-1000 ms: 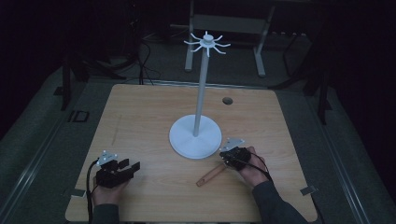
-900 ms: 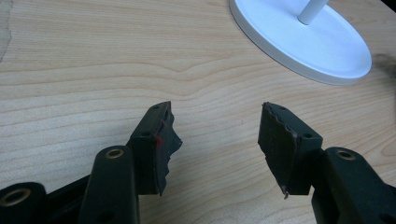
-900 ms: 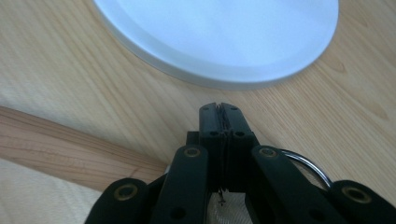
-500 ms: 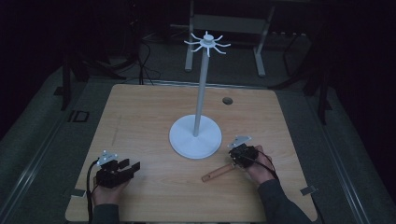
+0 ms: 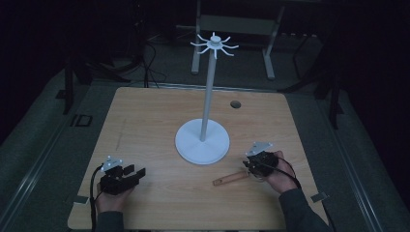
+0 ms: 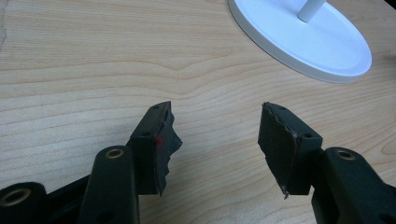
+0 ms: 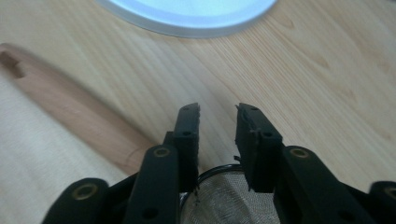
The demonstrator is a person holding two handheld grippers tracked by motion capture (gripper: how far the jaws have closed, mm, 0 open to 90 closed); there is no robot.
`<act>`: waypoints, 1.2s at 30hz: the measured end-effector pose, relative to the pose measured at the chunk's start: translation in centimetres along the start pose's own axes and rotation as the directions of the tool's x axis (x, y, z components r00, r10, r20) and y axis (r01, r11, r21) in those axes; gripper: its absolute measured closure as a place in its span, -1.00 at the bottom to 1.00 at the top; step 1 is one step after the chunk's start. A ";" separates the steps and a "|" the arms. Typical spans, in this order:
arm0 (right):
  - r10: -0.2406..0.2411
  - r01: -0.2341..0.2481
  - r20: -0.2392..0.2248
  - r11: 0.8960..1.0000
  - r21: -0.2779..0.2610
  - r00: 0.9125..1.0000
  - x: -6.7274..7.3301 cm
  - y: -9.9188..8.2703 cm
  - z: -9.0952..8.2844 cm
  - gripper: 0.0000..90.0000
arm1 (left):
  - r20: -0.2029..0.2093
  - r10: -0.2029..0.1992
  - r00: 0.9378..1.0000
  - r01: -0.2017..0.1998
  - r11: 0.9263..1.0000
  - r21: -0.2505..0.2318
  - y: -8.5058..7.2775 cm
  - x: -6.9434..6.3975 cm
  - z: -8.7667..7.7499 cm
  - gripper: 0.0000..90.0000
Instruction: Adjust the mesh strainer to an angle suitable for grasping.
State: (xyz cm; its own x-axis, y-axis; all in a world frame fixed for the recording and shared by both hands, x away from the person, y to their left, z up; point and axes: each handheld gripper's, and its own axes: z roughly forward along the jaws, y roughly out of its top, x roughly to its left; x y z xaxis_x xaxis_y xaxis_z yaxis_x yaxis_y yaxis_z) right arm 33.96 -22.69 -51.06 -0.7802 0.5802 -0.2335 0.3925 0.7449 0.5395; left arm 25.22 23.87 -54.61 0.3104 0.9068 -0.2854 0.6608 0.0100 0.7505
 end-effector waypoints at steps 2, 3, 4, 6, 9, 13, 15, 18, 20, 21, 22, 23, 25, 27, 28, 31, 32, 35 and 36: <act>-0.027 0.027 -0.016 1.000 -0.001 0.999 0.3 0.2 -0.4 0.39 | 0.000 0.001 1.000 -0.001 1.000 0.000 0.0 0.0 0.0 0.01; -0.041 0.041 -0.031 0.999 -0.006 0.999 0.4 0.2 -0.5 0.32 | 0.000 0.000 1.000 0.000 1.000 0.001 0.0 0.0 0.0 0.01; -0.054 0.054 -0.053 0.999 -0.007 0.997 0.5 0.3 -0.5 0.24 | 0.000 0.000 1.000 0.000 1.000 0.001 0.0 0.0 0.0 0.01; -0.084 0.084 -0.081 0.996 -0.006 0.993 0.8 0.3 -0.6 0.10 | 0.001 -0.001 1.000 0.001 1.000 0.001 0.0 0.0 0.0 0.01; -0.105 0.106 -0.133 0.994 0.000 0.986 1.1 0.3 -0.4 -0.06 | 0.001 -0.002 1.000 0.002 1.000 0.000 0.0 0.0 0.0 0.01; -0.134 0.141 -0.175 0.990 0.031 0.975 1.5 0.3 0.2 -0.14 | 0.002 -0.002 1.000 0.002 1.000 0.001 0.0 0.0 0.1 0.01; -0.143 0.153 -0.181 0.987 0.044 0.973 1.6 0.3 0.5 -0.06 | 0.002 -0.002 1.000 0.002 1.000 0.001 0.0 0.0 0.1 0.01; -0.140 0.155 -0.197 0.986 0.060 0.970 1.7 0.4 0.7 0.07 | 0.002 -0.002 1.000 0.002 1.000 0.003 0.0 -0.1 0.1 0.01; -0.150 0.167 -0.199 0.983 0.075 0.968 1.8 0.5 0.9 0.17 | 0.003 -0.001 1.000 0.001 1.000 0.004 0.0 -0.1 0.1 0.01; -0.151 0.171 -0.203 0.982 0.081 0.967 1.8 0.6 0.9 0.20 | 0.003 0.000 1.000 0.000 1.000 0.004 0.0 -0.1 0.1 0.01; -0.154 0.173 -0.199 0.981 0.083 0.968 1.8 0.6 1.0 0.22 | 0.003 0.000 1.000 0.000 1.000 0.004 0.0 -0.1 0.1 0.01; -0.152 0.172 -0.196 0.981 0.088 0.969 1.8 0.7 1.0 0.26 | 0.003 -0.001 1.000 0.001 1.000 0.004 0.0 -0.1 0.1 0.01; -0.151 0.170 -0.189 0.981 0.090 0.970 1.8 1.0 1.0 0.37 | 0.002 -0.001 1.000 0.001 1.000 0.003 0.0 -0.1 0.1 0.01; -0.149 0.168 -0.179 0.981 0.094 0.972 1.7 1.2 0.9 0.45 | 0.003 -0.001 1.000 0.001 1.000 0.003 0.0 -0.1 0.1 0.01; -0.151 0.169 -0.178 0.981 0.095 0.972 1.7 1.3 0.9 0.48 | 0.003 -0.001 1.000 0.001 1.000 0.003 0.0 -0.1 0.1 0.01; -0.161 0.184 -0.181 0.976 0.114 0.970 1.6 1.6 0.9 0.50 | 0.003 -0.001 1.000 0.001 1.000 0.003 0.0 -0.1 0.1 0.01; -0.165 0.189 -0.183 0.974 0.122 0.969 1.7 1.7 0.9 0.50 | 0.004 -0.001 1.000 0.001 1.000 0.003 0.0 -0.1 0.1 0.01; -0.185 0.212 -0.185 0.967 0.138 0.965 1.7 2.0 1.0 0.48 | 0.004 -0.001 1.000 0.001 1.000 0.004 0.0 -0.1 0.1 0.01; -0.198 0.228 -0.184 0.960 0.162 0.963 1.9 2.2 1.2 0.45 | 0.004 -0.001 1.000 0.000 1.000 0.004 0.0 -0.1 0.1 0.01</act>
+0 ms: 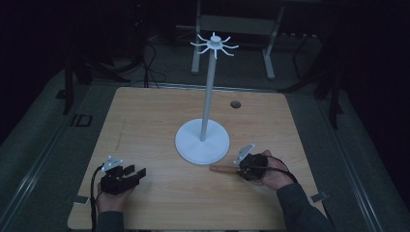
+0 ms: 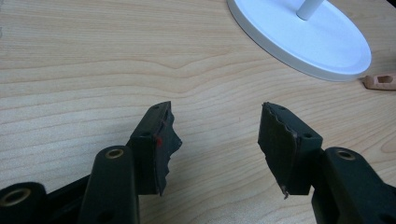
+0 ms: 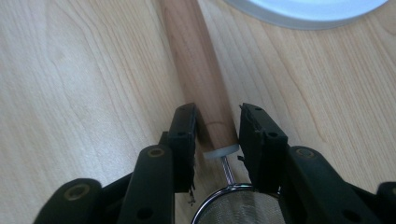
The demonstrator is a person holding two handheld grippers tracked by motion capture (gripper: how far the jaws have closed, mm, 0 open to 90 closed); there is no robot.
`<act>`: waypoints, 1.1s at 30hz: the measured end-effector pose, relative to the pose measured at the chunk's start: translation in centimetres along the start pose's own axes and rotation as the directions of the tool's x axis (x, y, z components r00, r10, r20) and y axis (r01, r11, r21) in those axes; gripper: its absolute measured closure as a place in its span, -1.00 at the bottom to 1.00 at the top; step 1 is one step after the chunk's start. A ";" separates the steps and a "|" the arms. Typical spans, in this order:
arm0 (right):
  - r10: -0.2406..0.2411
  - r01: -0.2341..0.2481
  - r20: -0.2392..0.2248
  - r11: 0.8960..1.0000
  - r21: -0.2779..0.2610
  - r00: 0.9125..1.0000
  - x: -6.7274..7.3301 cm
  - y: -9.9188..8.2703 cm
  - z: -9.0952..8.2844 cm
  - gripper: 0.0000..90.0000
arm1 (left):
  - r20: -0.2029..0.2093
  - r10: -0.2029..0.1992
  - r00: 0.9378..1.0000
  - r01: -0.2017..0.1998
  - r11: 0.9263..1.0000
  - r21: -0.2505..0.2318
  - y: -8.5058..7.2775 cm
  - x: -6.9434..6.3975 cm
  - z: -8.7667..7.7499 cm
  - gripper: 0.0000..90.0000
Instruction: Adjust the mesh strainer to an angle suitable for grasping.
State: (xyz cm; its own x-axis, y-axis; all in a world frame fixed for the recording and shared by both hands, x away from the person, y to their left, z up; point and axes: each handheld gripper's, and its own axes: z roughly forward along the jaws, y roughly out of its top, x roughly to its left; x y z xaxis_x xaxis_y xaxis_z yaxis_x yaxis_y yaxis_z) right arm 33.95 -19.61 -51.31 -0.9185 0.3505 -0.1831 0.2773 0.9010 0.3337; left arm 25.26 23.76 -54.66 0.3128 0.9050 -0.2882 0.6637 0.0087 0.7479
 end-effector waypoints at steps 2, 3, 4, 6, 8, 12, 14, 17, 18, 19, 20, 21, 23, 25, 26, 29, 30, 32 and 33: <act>-0.009 0.009 -0.003 1.000 0.018 1.000 0.0 0.1 0.3 0.43 | 0.000 -0.001 1.000 0.001 1.000 -0.001 0.0 0.0 0.0 0.01; -0.006 0.006 -0.003 1.000 0.020 1.000 -0.1 0.2 0.3 0.44 | -0.001 -0.002 1.000 0.002 1.000 -0.002 0.0 0.0 0.0 0.01; 0.000 0.000 -0.003 1.000 0.020 1.000 -0.1 0.2 0.3 0.45 | 0.000 -0.002 1.000 0.002 1.000 -0.003 0.0 0.0 0.0 0.01; 0.004 -0.004 -0.008 1.000 0.024 1.000 -0.2 0.1 0.2 0.47 | 0.000 -0.002 1.000 0.002 1.000 -0.002 0.0 0.0 0.0 0.01; 0.014 -0.014 -0.010 0.999 0.032 1.000 -0.2 -0.1 0.1 0.48 | 0.000 -0.001 1.000 0.001 1.000 -0.001 0.0 0.0 0.0 0.01; 0.049 -0.049 0.002 0.998 0.044 0.999 -0.6 -1.1 -0.3 0.49 | 0.001 0.000 1.000 0.000 1.000 -0.001 0.0 0.0 0.0 0.01; 0.071 -0.072 0.014 0.996 0.058 0.997 -1.0 -1.6 -0.4 0.50 | 0.000 0.001 1.000 -0.001 1.000 0.000 0.0 0.0 0.0 0.01; 0.107 -0.110 0.042 0.991 0.075 0.993 -1.6 -2.2 -0.6 0.51 | -0.001 0.004 1.000 -0.004 1.000 0.003 0.0 -0.1 0.1 0.01; 0.116 -0.119 0.049 0.989 0.082 0.992 -1.8 -2.3 -0.6 0.51 | -0.001 0.006 1.000 -0.006 1.000 0.005 0.0 -0.1 0.1 0.01; 0.124 -0.128 0.054 0.988 0.084 0.991 -2.0 -2.3 -0.6 0.51 | 0.000 0.006 1.000 -0.006 1.000 0.005 0.0 -0.1 0.1 0.01; 0.131 -0.136 0.059 0.987 0.087 0.990 -2.1 -2.4 -0.5 0.51 | 0.000 0.006 1.000 -0.006 1.000 0.005 0.0 -0.1 0.1 0.01; 0.134 -0.139 0.065 0.986 0.088 0.989 -2.2 -2.4 -0.5 0.49 | 0.000 0.006 1.000 -0.006 1.000 0.005 0.0 -0.1 0.1 0.01; 0.136 -0.142 0.065 0.985 0.096 0.989 -2.5 -2.5 -0.3 0.47 | -0.001 0.005 1.000 -0.005 1.000 0.004 0.0 -0.1 0.1 0.01; 0.133 -0.139 0.061 0.985 0.105 0.989 -2.7 -2.5 -0.1 0.46 | 0.000 0.004 1.000 -0.004 1.000 0.003 0.0 -0.1 0.1 0.01; 0.129 -0.135 0.062 0.985 0.112 0.990 -2.8 -2.4 0.0 0.46 | 0.000 0.004 1.000 -0.004 1.000 0.003 0.0 -0.1 0.1 0.01; 0.122 -0.127 0.040 0.983 0.135 0.992 -3.0 -2.4 0.4 0.45 | 0.001 0.006 1.000 -0.006 1.000 0.004 0.0 -0.1 0.1 0.01; 0.121 -0.124 0.029 0.982 0.140 0.992 -3.1 -2.4 0.6 0.44 | 0.001 0.006 1.000 -0.006 1.000 0.004 0.0 -0.1 0.1 0.01; 0.128 -0.129 0.014 0.983 0.134 0.992 -3.3 -2.4 0.8 0.44 | 0.001 0.005 1.000 -0.005 1.000 0.004 0.0 -0.1 0.1 0.01; 0.133 -0.132 0.005 0.982 0.133 0.991 -3.5 -2.4 0.8 0.44 | 0.002 0.005 1.000 -0.005 1.000 0.004 0.0 -0.1 0.1 0.01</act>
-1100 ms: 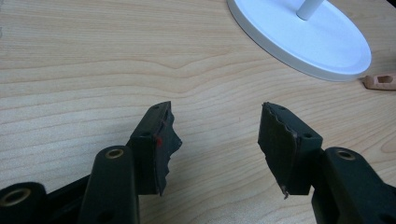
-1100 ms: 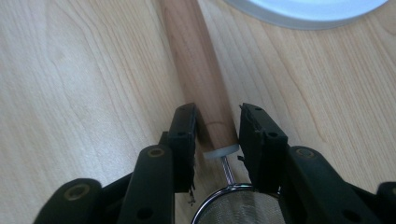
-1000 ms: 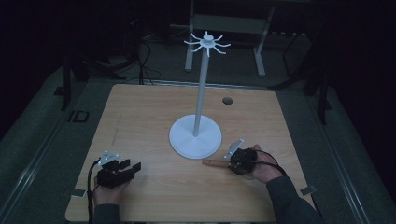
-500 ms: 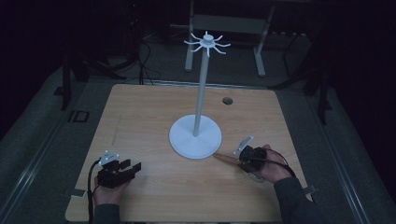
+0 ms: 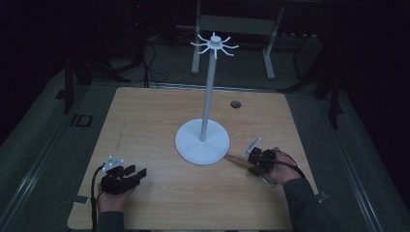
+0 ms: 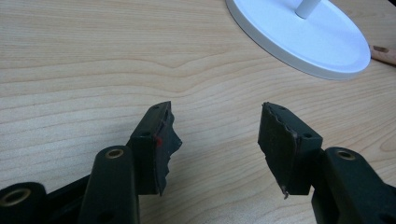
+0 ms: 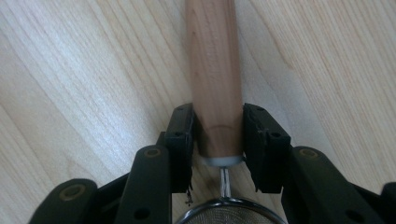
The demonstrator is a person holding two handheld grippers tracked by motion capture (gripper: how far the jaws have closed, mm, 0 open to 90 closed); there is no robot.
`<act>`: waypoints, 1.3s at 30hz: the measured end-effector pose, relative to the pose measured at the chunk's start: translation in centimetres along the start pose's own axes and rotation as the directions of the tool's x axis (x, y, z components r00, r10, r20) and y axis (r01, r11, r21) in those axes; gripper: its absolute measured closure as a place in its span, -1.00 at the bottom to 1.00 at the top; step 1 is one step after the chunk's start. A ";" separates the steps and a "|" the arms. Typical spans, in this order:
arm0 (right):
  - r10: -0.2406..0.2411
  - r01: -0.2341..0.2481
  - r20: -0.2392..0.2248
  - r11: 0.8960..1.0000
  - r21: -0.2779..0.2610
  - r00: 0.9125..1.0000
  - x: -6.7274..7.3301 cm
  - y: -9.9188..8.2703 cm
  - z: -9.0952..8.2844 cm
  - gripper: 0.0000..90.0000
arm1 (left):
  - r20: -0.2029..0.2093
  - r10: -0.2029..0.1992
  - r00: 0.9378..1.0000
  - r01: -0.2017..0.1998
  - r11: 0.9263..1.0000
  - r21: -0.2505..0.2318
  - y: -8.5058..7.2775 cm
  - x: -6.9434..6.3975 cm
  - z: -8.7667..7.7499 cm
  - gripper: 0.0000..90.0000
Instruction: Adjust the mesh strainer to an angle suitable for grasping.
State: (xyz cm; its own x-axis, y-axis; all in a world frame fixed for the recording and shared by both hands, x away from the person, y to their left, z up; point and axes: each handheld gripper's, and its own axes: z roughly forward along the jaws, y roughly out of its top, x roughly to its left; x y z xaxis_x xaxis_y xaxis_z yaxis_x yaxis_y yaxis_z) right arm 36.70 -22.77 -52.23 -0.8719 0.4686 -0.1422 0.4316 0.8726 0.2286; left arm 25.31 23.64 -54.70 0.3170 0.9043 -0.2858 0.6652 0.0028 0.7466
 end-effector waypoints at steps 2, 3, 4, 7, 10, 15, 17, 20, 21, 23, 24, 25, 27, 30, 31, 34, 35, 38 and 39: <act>0.011 -0.011 -0.019 1.000 0.002 1.000 -0.2 0.0 0.0 0.49 | 0.000 0.002 1.000 -0.002 1.000 0.001 0.0 0.0 0.0 0.01; 0.013 -0.013 -0.027 1.000 0.006 1.000 -0.2 0.0 0.0 0.50 | 0.000 0.002 1.000 -0.002 1.000 0.000 0.0 0.0 0.0 0.01; 0.021 -0.021 -0.033 1.000 0.012 0.999 -0.2 0.0 0.0 0.51 | 0.000 0.002 1.000 -0.002 1.000 0.000 0.0 0.0 0.0 0.01; 0.018 -0.018 -0.020 0.999 0.030 1.000 -0.2 -0.1 -0.1 0.53 | 0.000 0.000 1.000 0.000 1.000 0.000 0.0 0.0 0.0 0.01; 0.023 -0.022 -0.013 0.999 0.028 1.000 -0.1 -0.4 -0.2 0.53 | 0.000 0.002 1.000 -0.002 1.000 0.001 0.0 0.0 0.0 0.01; 0.046 -0.047 -0.019 0.999 -0.022 0.999 -0.2 -0.8 -0.4 0.54 | 0.001 0.002 1.000 -0.002 1.000 0.002 0.0 0.0 0.0 0.01; 0.054 -0.055 -0.014 0.997 -0.047 0.998 -0.2 -0.9 -0.6 0.54 | 0.000 0.002 1.000 -0.002 1.000 0.002 0.0 -0.1 0.1 0.01; 0.075 -0.076 -0.014 0.992 -0.102 0.997 -0.2 -0.8 -1.2 0.54 | 0.001 0.003 1.000 -0.003 1.000 0.003 0.0 -0.1 0.1 0.01; 0.077 -0.078 -0.012 0.990 -0.114 0.997 -0.2 -0.8 -1.3 0.54 | 0.002 0.003 1.000 -0.003 1.000 0.005 0.0 0.0 0.1 0.01; 0.083 -0.082 -0.003 0.987 -0.135 0.997 -0.2 -0.7 -1.5 0.54 | 0.002 0.003 1.000 -0.003 1.000 0.006 0.0 0.0 0.1 0.01; 0.083 -0.082 -0.003 0.987 -0.135 0.997 -0.2 -0.7 -1.5 0.54 | 0.002 0.003 1.000 -0.003 1.000 0.006 0.0 0.0 0.1 0.01; 0.088 -0.086 0.002 0.984 -0.155 0.996 -0.2 -0.6 -1.7 0.54 | 0.003 0.003 1.000 -0.003 1.000 0.007 0.0 0.0 0.1 0.01; 0.094 -0.093 0.002 0.982 -0.166 0.996 -0.2 -0.5 -1.7 0.54 | 0.002 0.004 1.000 -0.004 1.000 0.007 0.0 0.0 0.1 0.01; 0.108 -0.104 0.010 0.975 -0.199 0.994 -0.2 -0.4 -1.9 0.54 | 0.004 0.003 1.000 -0.003 1.000 0.005 0.0 0.0 0.1 0.01; 0.114 -0.109 0.010 0.970 -0.219 0.993 -0.3 -0.3 -2.0 0.54 | 0.004 0.003 1.000 -0.003 1.000 0.006 0.0 0.0 0.1 0.01; 0.120 -0.113 0.017 0.964 -0.242 0.993 -0.3 -0.3 -2.2 0.54 | 0.004 0.003 1.000 -0.003 1.000 0.007 0.0 0.0 0.1 0.01; 0.123 -0.116 0.016 0.962 -0.247 0.992 -0.3 -0.2 -2.3 0.54 | 0.004 0.004 1.000 -0.004 1.000 0.006 0.0 -0.1 0.2 0.01; 0.131 -0.122 0.019 0.958 -0.260 0.991 -0.3 -0.2 -2.4 0.54 | 0.004 0.004 1.000 -0.004 1.000 0.006 0.0 -0.1 0.2 0.01; 0.135 -0.125 0.021 0.955 -0.270 0.991 -0.3 -0.2 -2.5 0.54 | 0.004 0.005 1.000 -0.005 1.000 0.006 0.0 -0.1 0.2 0.01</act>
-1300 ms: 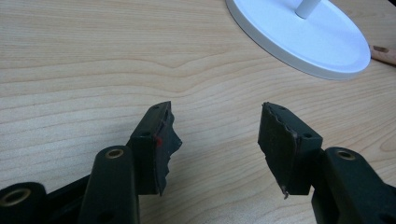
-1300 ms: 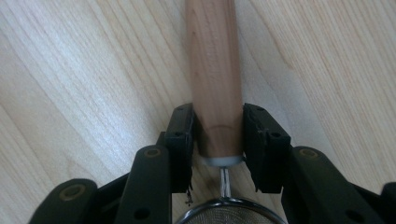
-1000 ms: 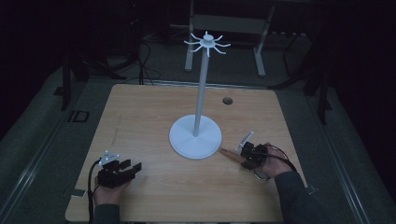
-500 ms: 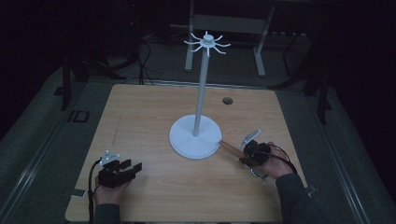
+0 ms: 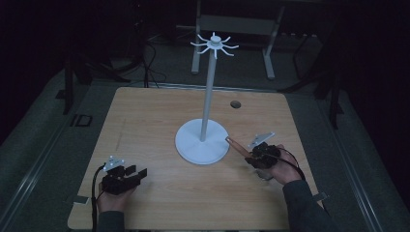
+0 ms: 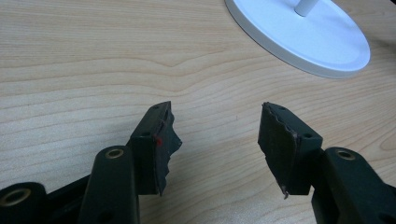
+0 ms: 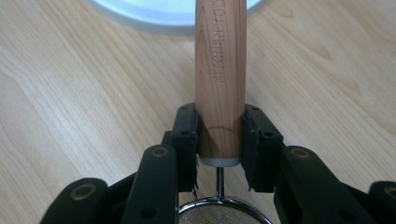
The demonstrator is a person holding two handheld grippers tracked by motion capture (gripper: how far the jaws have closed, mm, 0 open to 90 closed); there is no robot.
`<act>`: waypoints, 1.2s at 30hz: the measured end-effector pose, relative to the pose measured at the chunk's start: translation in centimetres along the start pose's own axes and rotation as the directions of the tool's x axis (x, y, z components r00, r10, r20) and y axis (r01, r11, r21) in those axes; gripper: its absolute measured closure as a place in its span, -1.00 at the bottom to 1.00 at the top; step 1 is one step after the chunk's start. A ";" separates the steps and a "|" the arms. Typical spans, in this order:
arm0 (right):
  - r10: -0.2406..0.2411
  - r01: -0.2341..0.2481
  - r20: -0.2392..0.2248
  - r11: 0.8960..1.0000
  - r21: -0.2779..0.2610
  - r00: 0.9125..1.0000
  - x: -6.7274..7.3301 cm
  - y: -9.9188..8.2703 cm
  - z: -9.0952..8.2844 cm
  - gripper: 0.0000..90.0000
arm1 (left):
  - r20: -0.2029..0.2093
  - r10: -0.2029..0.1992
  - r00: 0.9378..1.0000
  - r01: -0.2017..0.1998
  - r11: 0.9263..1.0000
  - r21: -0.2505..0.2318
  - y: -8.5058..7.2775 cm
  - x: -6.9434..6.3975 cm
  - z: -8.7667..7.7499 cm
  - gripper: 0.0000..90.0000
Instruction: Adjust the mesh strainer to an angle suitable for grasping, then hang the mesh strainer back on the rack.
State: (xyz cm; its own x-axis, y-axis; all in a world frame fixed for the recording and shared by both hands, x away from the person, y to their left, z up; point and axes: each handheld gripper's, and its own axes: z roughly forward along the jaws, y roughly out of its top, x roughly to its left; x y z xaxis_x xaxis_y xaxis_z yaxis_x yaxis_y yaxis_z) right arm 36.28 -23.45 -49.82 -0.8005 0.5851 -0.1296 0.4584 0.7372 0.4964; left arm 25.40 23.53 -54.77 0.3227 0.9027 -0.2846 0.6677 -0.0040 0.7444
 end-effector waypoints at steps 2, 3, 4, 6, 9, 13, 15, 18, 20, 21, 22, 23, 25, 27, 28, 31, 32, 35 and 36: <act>0.005 -0.005 0.001 1.000 -0.015 1.000 0.0 0.0 -0.1 0.54 | 0.001 -0.001 1.000 0.001 1.000 0.000 0.0 0.0 0.0 0.01; 0.008 -0.008 0.004 1.000 -0.028 1.000 -0.1 0.1 -0.2 0.54 | 0.001 -0.001 1.000 0.001 1.000 0.000 0.0 0.0 0.0 0.01; 0.015 -0.015 0.004 0.999 -0.040 1.000 -0.1 0.1 -0.3 0.54 | 0.001 -0.002 1.000 0.002 1.000 -0.001 0.0 0.0 0.0 0.01; 0.021 -0.021 0.002 0.998 -0.065 1.000 -0.1 0.2 -0.5 0.54 | 0.000 -0.002 1.000 0.002 1.000 0.000 0.0 0.0 0.0 0.01; 0.030 -0.029 0.007 0.995 -0.091 1.000 -0.1 0.4 -0.7 0.54 | 0.000 -0.003 1.000 0.003 1.000 -0.003 0.0 0.0 0.0 0.01; 0.032 -0.030 0.018 0.993 -0.117 0.999 0.0 0.7 -0.8 0.54 | 0.001 -0.003 1.000 0.003 1.000 -0.004 0.0 0.0 0.0 0.01; 0.035 -0.031 0.025 0.991 -0.128 0.999 0.1 0.8 -0.9 0.54 | 0.001 -0.003 1.000 0.003 1.000 -0.004 0.0 0.0 0.0 0.01; 0.042 -0.038 0.024 0.988 -0.150 0.999 0.1 0.9 -1.1 0.54 | 0.000 -0.003 1.000 0.003 1.000 -0.004 0.0 0.0 0.0 0.01; 0.042 -0.038 0.024 0.986 -0.160 0.999 0.1 1.1 -1.1 0.54 | 0.000 -0.002 1.000 0.002 1.000 -0.004 0.0 0.0 0.0 0.01; 0.043 -0.038 0.026 0.986 -0.164 0.999 0.1 1.2 -1.2 0.54 | 0.000 -0.002 1.000 0.002 1.000 -0.004 0.0 0.0 0.0 0.01; 0.045 -0.040 0.026 0.985 -0.171 0.999 0.1 1.2 -1.2 0.54 | 0.000 -0.002 1.000 0.002 1.000 -0.003 0.0 0.0 0.0 0.01; 0.046 -0.040 0.029 0.984 -0.176 0.999 0.1 1.3 -1.2 0.54 | 0.000 -0.002 1.000 0.002 1.000 -0.003 0.0 0.0 0.0 0.01; 0.048 -0.042 0.029 0.981 -0.188 0.998 0.1 1.4 -1.3 0.54 | 0.000 -0.002 1.000 0.002 1.000 -0.004 0.0 0.0 0.0 0.01; 0.050 -0.045 0.021 0.980 -0.195 0.999 0.1 1.6 -1.4 0.54 | 0.000 -0.002 1.000 0.002 1.000 -0.004 0.0 0.0 0.0 0.01; 0.050 -0.045 0.021 0.980 -0.195 0.999 0.1 1.6 -1.4 0.54 | 0.000 -0.002 1.000 0.002 1.000 -0.004 0.0 0.0 0.0 0.01; 0.045 -0.039 0.025 0.979 -0.203 0.999 0.1 1.9 -1.5 0.54 | 0.000 -0.003 1.000 0.003 1.000 -0.005 0.0 0.0 -0.1 0.01; 0.046 -0.039 0.028 0.977 -0.208 0.999 0.1 2.0 -1.6 0.54 | 0.000 -0.002 1.000 0.002 1.000 -0.005 0.0 0.0 0.0 0.01; 0.053 -0.045 0.027 0.973 -0.228 0.998 0.0 2.2 -1.9 0.54 | 0.000 -0.002 1.000 0.002 1.000 -0.005 0.0 0.0 0.0 0.01; 0.055 -0.047 0.026 0.971 -0.235 0.998 0.0 2.3 -2.0 0.54 | 0.000 -0.003 1.000 0.003 1.000 -0.005 0.0 0.0 0.0 0.01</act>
State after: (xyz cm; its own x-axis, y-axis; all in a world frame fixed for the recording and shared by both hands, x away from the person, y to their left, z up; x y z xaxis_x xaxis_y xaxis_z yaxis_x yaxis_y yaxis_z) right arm 36.62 -22.43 -46.98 -0.7639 0.6331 -0.1247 0.3918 0.6086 0.6900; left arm 25.36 23.51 -54.73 0.3207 0.9029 -0.2863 0.6652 0.0004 0.7466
